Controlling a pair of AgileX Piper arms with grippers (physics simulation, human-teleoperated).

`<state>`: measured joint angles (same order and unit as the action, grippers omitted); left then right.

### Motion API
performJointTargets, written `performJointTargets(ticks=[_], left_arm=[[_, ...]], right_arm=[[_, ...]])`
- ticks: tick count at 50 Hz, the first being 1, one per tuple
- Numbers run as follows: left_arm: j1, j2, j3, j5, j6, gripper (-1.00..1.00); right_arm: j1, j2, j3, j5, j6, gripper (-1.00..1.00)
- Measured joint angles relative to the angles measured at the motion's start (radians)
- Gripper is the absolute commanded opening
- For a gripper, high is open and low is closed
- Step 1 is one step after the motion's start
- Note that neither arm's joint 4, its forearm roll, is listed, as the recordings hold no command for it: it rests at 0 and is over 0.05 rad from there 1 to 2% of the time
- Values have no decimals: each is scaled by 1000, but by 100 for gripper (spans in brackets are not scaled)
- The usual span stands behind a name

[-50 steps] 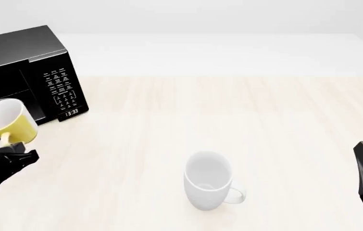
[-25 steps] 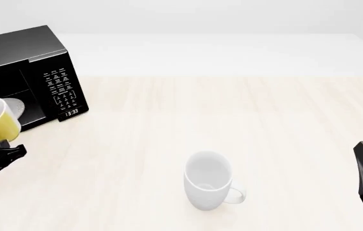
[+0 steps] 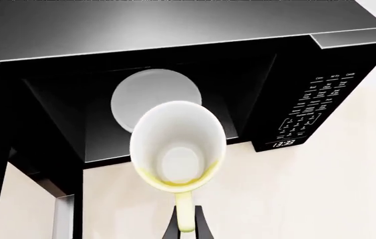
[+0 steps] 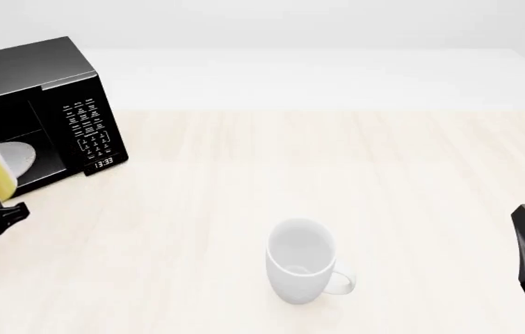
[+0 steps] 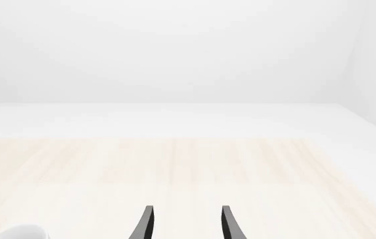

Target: Put the yellow and white mug in the microwave and close it.

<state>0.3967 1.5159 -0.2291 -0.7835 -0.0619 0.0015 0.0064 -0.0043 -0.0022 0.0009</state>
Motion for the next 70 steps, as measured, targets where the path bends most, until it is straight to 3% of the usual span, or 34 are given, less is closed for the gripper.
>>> performJointTargets(ticks=[70], left_arm=[[21,189,-193,-3,-10,-100]], right_arm=[[0,0,0,0,0,100]])
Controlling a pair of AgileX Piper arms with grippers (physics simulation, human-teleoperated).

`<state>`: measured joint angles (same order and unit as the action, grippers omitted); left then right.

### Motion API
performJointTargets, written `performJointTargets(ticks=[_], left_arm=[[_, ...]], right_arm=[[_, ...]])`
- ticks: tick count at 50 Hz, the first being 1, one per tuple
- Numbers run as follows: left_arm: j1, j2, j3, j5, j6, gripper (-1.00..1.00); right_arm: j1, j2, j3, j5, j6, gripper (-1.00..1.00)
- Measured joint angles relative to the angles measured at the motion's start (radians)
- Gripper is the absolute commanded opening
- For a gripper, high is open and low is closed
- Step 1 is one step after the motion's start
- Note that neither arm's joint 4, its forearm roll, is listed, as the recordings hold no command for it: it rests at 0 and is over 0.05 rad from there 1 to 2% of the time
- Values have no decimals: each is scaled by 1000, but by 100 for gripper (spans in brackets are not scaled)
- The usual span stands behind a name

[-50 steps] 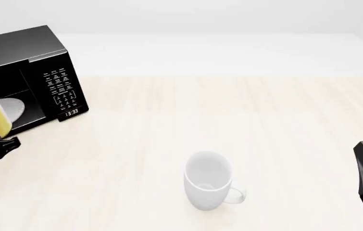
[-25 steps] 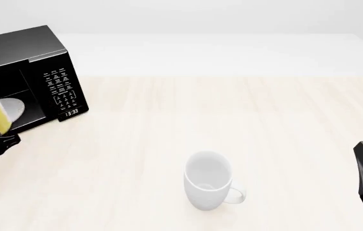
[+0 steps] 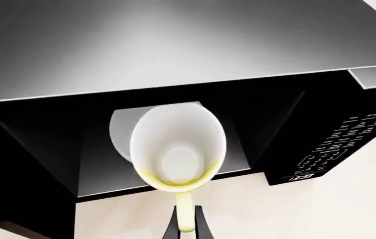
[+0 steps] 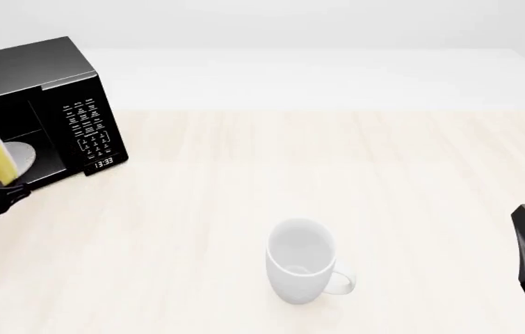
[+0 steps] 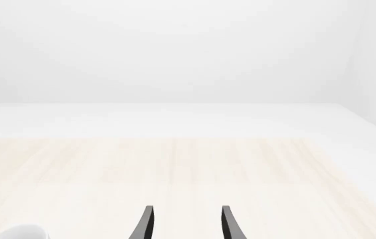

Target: Put the yellow and white mug in the microwave and close it.

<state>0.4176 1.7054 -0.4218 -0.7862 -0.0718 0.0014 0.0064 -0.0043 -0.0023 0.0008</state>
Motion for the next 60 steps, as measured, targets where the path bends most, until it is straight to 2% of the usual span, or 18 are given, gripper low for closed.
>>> performJointTargets(ticks=[33,60], left_arm=[[21,19,-97,54,-13,-100],[54,95,-187,82,-20,-100]], right_arm=[[0,0,0,0,0,100],[0,0,0,0,0,100]])
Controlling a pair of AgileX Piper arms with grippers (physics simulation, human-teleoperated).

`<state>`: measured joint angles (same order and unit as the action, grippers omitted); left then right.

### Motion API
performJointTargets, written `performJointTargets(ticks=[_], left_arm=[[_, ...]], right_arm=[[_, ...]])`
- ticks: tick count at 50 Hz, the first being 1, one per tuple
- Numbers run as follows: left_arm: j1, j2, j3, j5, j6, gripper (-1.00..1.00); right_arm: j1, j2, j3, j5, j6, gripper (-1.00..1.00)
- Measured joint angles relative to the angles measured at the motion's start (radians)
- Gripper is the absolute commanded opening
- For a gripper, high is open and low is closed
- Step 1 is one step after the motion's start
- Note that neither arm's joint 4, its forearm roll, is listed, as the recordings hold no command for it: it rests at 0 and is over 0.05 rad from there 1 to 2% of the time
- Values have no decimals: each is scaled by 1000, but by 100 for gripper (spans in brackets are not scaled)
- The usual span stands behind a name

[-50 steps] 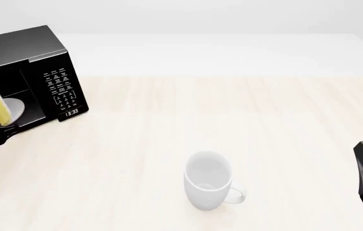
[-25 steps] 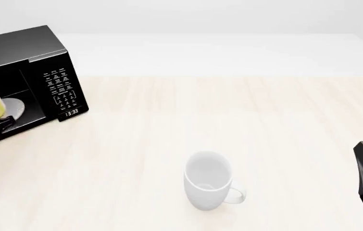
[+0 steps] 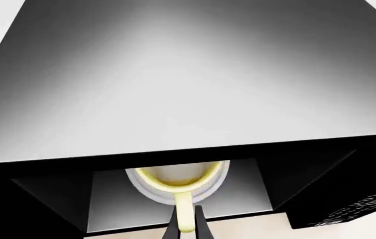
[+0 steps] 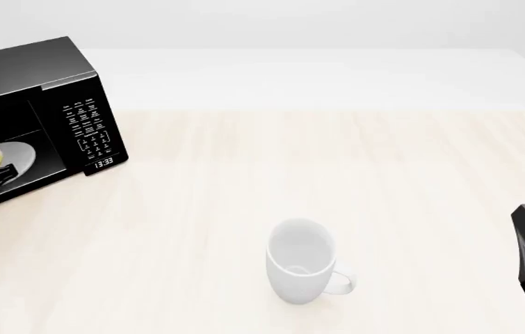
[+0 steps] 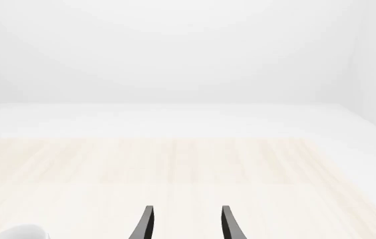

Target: Put the yellow and white mug in the microwave and close it.

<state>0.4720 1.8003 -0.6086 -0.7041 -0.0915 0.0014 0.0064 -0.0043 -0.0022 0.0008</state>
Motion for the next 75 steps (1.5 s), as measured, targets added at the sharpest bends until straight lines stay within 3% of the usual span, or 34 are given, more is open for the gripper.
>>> performJointTargets(ticks=[67,68,75], left_arm=[[-5,76,-69,32,-27,-100],[-5,76,-70,33,-27,100],[-4,100,-88,39,-23,100]], right_arm=[[0,0,0,0,0,100],[0,0,0,0,0,100],[0,0,0,0,0,100]])
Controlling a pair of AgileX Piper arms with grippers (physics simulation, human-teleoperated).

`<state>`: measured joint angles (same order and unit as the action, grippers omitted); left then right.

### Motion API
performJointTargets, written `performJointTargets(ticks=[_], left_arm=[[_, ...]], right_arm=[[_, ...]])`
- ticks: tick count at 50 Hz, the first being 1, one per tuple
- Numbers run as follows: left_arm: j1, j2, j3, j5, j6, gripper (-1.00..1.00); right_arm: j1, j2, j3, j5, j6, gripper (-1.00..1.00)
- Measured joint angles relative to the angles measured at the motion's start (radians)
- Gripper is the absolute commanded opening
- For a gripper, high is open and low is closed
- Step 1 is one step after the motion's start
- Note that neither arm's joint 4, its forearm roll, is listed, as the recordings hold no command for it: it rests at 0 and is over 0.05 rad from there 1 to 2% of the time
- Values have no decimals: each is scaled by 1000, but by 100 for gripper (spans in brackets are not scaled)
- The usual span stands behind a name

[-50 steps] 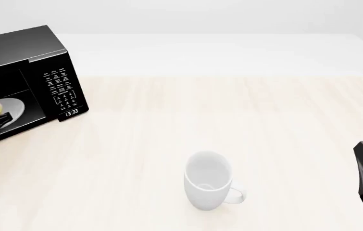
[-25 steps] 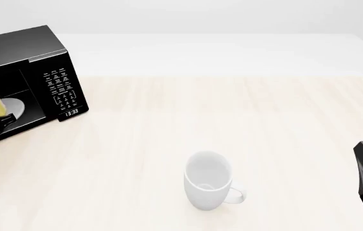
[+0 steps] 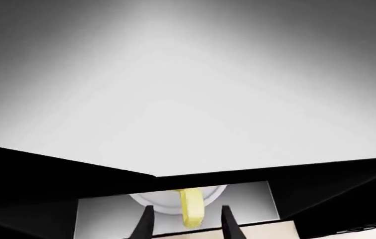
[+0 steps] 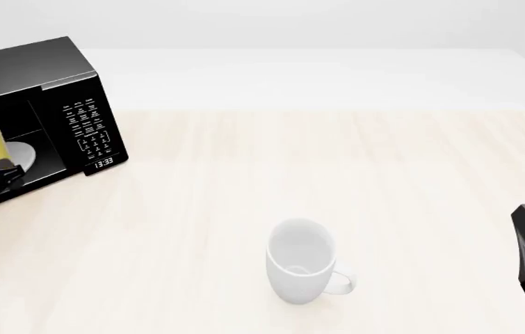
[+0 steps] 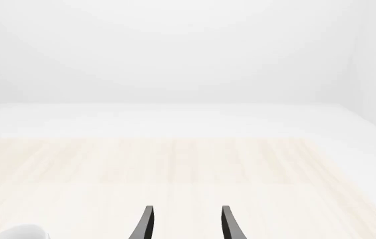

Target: Put the yellow and white mug in the microwave and close it.

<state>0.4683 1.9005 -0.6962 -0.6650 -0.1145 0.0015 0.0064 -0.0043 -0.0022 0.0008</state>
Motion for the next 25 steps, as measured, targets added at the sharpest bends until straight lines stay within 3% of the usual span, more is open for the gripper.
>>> performJointTargets(ticks=[25], left_arm=[[-7,5,3,-3,8,100]], right_arm=[[0,0,0,0,0,100]])
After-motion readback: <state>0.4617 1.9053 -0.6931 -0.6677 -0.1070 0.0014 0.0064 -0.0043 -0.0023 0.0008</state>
